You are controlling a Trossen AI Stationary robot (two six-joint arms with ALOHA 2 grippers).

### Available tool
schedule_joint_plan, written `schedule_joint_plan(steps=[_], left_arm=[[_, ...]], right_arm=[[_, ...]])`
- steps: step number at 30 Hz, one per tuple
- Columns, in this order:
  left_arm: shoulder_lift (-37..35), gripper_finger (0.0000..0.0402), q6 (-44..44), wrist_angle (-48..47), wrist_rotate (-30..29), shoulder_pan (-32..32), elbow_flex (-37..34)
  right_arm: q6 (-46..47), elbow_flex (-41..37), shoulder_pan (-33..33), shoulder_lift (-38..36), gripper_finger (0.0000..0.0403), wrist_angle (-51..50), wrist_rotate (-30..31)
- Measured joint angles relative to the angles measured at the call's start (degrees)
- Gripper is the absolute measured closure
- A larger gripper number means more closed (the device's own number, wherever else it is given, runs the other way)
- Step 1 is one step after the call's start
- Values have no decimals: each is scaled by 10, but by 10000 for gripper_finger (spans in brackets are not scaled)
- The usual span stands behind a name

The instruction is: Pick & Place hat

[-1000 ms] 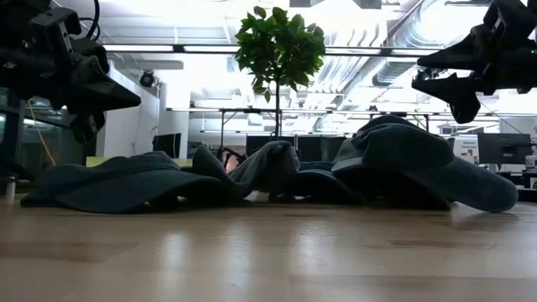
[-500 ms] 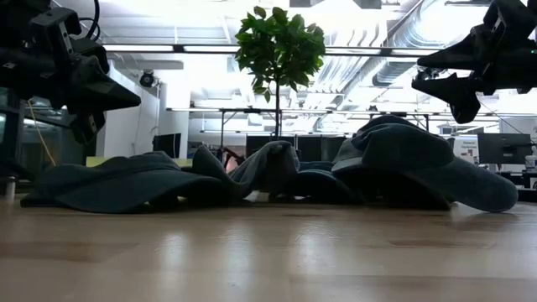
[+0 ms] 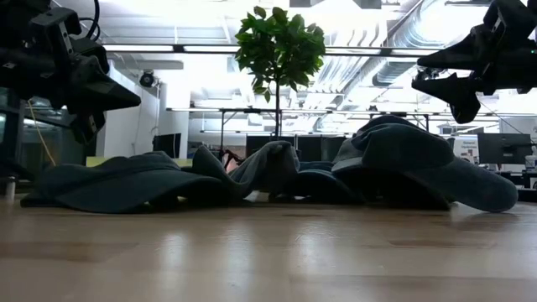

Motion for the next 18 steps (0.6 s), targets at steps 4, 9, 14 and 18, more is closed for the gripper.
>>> schedule_joint_plan(steps=[4, 9, 14, 18], left_arm=[[0, 401, 0, 0, 0, 0, 0], [0, 401, 0, 0, 0, 0, 0], [0, 401, 0, -6, -16, 0, 0], [0, 401, 0, -18, 2, 0, 0]], right_arm=[[0, 0, 0, 0, 185, 0, 0], [0, 0, 0, 0, 185, 0, 0], [0, 0, 0, 0, 185, 0, 0], [0, 0, 0, 0, 185, 0, 0]])
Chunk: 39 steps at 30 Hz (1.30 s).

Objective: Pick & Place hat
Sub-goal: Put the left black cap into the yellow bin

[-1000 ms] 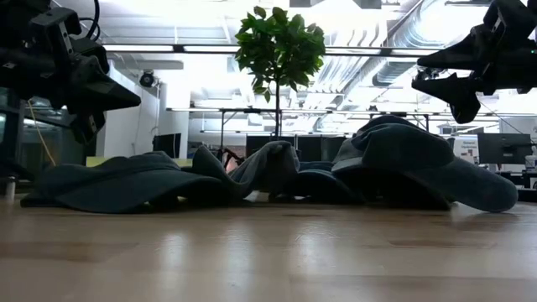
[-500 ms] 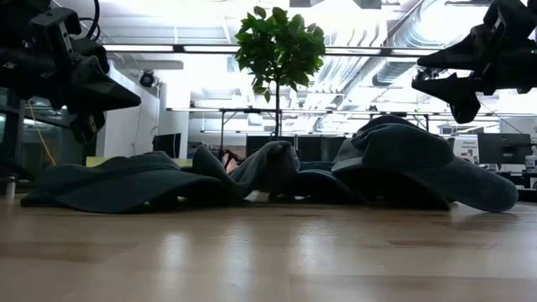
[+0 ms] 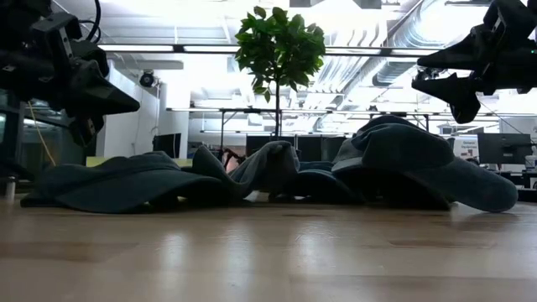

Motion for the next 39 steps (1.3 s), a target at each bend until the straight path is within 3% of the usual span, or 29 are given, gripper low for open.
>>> schedule_joint_plan(steps=[13, 31, 35, 39], left_arm=[[0, 401, 0, 0, 23, 0, 0], [0, 401, 1, 0, -27, 0, 0], [0, 396, 75, -44, -7, 0, 20], [-1, 357, 164, -42, 9, 0, 49]], right_arm=[[0, 0, 0, 0, 185, 0, 0], [0, 0, 0, 0, 185, 0, 0], [0, 0, 0, 0, 185, 0, 0], [0, 0, 0, 0, 185, 0, 0]])
